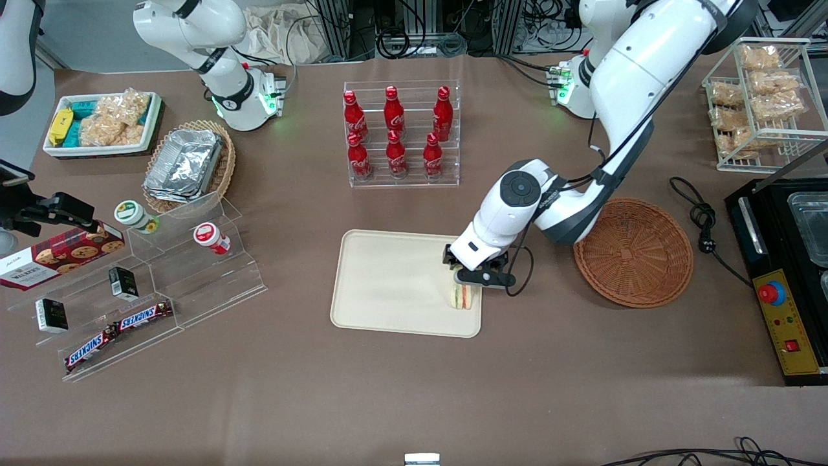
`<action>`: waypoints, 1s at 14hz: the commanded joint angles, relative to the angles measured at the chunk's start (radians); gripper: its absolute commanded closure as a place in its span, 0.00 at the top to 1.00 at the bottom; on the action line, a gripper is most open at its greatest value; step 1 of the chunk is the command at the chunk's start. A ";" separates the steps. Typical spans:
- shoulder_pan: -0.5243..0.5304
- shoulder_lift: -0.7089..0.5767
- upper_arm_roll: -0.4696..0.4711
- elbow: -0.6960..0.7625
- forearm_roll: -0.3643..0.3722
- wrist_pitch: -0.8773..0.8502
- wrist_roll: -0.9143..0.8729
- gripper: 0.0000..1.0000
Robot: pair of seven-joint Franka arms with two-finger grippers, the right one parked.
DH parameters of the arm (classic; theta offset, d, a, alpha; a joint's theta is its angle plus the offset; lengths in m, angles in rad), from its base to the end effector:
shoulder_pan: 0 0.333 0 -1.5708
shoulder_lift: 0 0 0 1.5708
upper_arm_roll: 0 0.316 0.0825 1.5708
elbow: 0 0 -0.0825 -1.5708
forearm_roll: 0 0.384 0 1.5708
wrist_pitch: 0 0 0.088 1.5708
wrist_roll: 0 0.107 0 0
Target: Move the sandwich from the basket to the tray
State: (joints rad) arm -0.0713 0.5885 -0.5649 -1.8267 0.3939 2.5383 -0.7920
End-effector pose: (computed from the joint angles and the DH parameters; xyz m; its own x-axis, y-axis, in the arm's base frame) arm 0.5545 -0.3714 0.2758 0.9870 -0.0185 0.1598 -0.0472 -0.9829 0.1778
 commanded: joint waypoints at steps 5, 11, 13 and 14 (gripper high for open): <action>0.154 -0.330 -0.049 -0.045 -0.119 -0.353 0.048 1.00; 0.079 -0.564 0.248 0.055 -0.406 -0.779 0.456 1.00; 0.064 -0.645 0.327 0.049 -0.408 -0.850 0.514 1.00; 0.048 -0.671 0.379 0.053 -0.408 -0.898 0.540 1.00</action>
State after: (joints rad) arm 0.0180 -0.0198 -0.2647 -1.7691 0.0028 1.7132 -0.2973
